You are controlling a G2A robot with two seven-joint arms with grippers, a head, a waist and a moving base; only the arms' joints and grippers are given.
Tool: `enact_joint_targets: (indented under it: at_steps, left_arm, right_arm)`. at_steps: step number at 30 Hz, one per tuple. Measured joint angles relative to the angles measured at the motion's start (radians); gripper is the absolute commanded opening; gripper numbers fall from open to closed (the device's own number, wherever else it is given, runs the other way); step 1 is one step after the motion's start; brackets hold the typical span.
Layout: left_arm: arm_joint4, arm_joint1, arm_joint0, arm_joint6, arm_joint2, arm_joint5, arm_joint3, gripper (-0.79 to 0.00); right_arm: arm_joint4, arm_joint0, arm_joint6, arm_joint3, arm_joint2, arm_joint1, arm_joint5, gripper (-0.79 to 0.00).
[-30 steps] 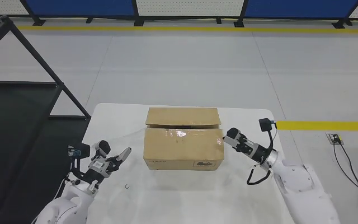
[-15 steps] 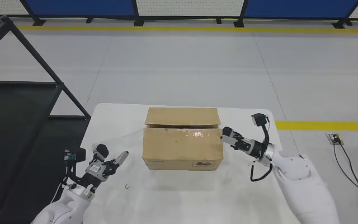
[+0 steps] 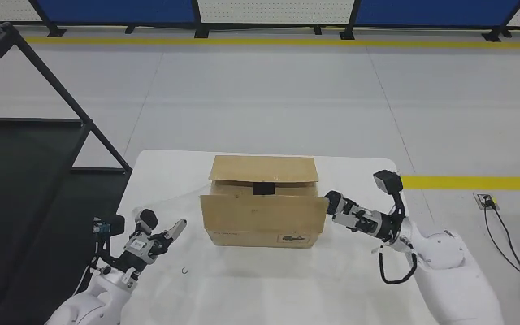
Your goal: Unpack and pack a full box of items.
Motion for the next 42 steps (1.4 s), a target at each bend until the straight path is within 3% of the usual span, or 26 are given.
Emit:
enact_joint_targets:
  at_steps: [7, 15, 31, 37, 42]
  left_arm:
    - [-0.005, 0.000, -0.009, 0.000, 0.008, 0.020, 0.000, 0.000]
    - [-0.031, 0.004, -0.008, -0.043, 0.012, -0.031, -0.014, 0.000]
    - [0.089, 0.014, 0.010, -0.112, 0.072, -0.113, -0.009, 0.000]
    - [0.133, 0.016, 0.006, -0.122, 0.095, -0.112, -0.001, 0.000]
    - [0.144, 0.016, -0.005, -0.126, 0.110, -0.093, 0.012, 0.000]
  right_arm:
    - [-0.005, -0.068, 0.008, -0.124, -0.001, 0.035, 0.010, 0.000]
    - [-0.038, -0.120, -0.013, -0.208, -0.046, 0.087, -0.012, 0.000]
    - [-0.055, -0.107, -0.076, -0.177, -0.182, 0.175, -0.075, 0.000]
    - [0.053, -0.078, -0.053, -0.127, -0.207, 0.189, -0.048, 0.000]
    - [0.189, -0.044, -0.043, -0.104, -0.213, 0.184, 0.061, 0.000]
